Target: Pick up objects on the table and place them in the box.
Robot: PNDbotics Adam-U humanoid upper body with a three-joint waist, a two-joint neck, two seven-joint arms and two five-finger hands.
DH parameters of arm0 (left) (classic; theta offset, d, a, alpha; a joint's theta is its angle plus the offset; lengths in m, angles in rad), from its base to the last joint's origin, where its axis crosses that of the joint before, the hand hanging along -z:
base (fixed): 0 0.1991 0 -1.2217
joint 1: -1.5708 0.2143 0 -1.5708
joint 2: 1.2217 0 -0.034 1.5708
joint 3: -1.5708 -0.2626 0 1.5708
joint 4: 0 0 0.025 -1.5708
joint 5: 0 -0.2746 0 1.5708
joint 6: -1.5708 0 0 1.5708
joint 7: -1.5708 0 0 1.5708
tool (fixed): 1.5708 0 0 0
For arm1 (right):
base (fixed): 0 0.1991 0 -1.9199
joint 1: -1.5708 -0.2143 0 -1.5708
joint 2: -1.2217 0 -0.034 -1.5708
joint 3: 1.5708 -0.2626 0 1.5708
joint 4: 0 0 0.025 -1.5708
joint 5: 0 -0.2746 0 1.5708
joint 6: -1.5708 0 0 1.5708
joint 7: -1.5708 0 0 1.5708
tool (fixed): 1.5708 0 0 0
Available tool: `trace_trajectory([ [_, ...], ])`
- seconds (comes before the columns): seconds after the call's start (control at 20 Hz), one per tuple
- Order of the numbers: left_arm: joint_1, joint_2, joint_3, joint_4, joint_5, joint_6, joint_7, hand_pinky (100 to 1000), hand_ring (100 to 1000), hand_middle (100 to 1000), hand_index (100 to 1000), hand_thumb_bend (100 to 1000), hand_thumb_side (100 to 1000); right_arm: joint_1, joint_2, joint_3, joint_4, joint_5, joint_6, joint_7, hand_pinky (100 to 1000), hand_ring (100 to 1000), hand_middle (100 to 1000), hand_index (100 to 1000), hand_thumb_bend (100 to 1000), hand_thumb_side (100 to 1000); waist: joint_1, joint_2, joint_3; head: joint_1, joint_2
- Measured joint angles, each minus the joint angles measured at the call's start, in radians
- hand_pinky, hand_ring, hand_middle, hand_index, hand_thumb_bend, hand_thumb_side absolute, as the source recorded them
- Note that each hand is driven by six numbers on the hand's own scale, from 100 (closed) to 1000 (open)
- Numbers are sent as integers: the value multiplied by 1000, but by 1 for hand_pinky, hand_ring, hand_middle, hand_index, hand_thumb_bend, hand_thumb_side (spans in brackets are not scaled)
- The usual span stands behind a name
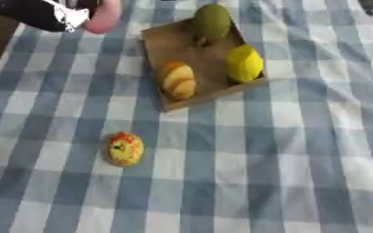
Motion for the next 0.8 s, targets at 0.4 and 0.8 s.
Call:
trace_trajectory([
  [0.4, -32, -73, -31, 85, 7, -29, 45, 811, 739, 637, 621, 100, 281, -12, 19, -1, 0, -6, 14, -16, 696, 713, 790, 829, 100, 660, 2, 3, -27, 19, -13],
  [0.8, -61, -168, -68, 195, 9, -59, 84, 817, 748, 653, 658, 100, 267, -23, 43, -3, 0, -18, 25, -37, 691, 705, 783, 822, 100, 664, -1, 10, -40, 29, -21],
])
